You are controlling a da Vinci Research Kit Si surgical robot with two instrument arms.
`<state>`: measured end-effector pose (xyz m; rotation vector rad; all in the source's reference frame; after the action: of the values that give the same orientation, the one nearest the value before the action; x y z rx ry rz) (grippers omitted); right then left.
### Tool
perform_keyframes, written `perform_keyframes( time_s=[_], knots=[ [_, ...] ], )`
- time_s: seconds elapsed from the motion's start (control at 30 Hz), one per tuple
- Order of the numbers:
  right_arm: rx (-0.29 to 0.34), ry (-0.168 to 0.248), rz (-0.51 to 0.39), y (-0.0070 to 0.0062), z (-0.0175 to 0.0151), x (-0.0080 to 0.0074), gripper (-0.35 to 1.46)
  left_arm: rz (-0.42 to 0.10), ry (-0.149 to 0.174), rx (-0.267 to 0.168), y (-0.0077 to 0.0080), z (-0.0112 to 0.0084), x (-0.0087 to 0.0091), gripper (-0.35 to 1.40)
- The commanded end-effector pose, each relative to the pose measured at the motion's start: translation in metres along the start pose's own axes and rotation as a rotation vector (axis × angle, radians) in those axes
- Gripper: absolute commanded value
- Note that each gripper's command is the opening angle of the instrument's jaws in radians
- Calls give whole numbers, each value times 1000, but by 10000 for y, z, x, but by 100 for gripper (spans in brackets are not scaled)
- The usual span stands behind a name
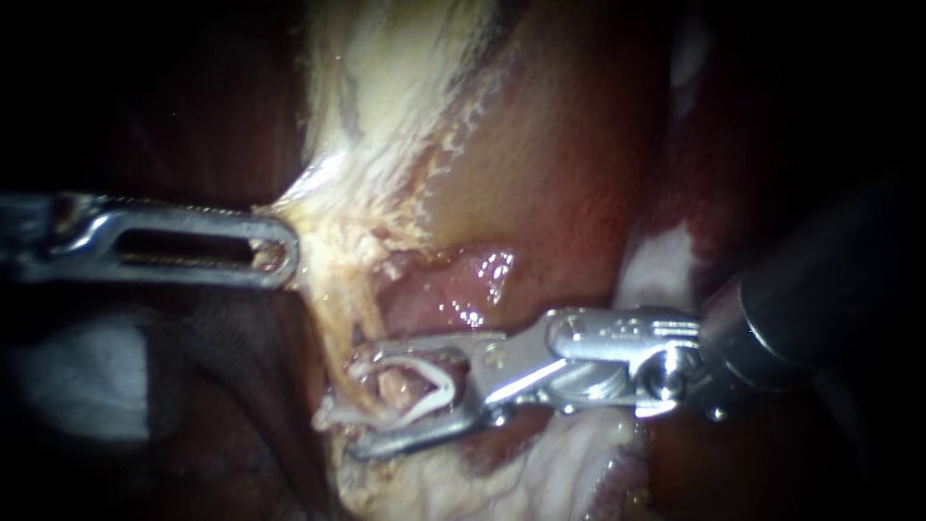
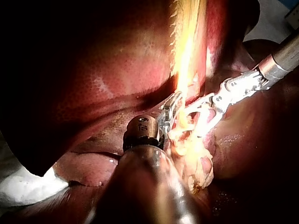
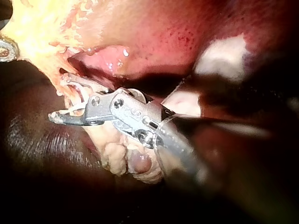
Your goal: Clipping second clip left tube
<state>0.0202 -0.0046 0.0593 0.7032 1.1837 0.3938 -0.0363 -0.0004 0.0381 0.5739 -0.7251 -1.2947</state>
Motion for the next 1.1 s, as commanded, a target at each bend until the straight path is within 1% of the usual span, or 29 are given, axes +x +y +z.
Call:
perform_keyframes(
  time_s=[0.03,0.33,0.43,0.53,0.7,0.93,1.1],
  knots=[
    [-1,0,-1,1,1,-1,59,0,0,0,0,0,0,-35],
    [-3,0,4,6,8,-5,59,0,0,0,-1,0,1,-35],
    [-5,-12,3,8,11,-8,59,0,-1,-1,-2,0,1,-35],
    [10,-12,2,9,17,-9,59,0,-1,-1,-2,1,1,-35],
    [62,-13,14,2,24,-10,59,0,-1,-1,-2,0,1,-35],
    [115,5,29,-5,23,-4,58,0,0,0,-1,1,1,-35],
    [120,8,32,-6,28,-3,57,1,0,0,0,2,1,-35]
  ],
)
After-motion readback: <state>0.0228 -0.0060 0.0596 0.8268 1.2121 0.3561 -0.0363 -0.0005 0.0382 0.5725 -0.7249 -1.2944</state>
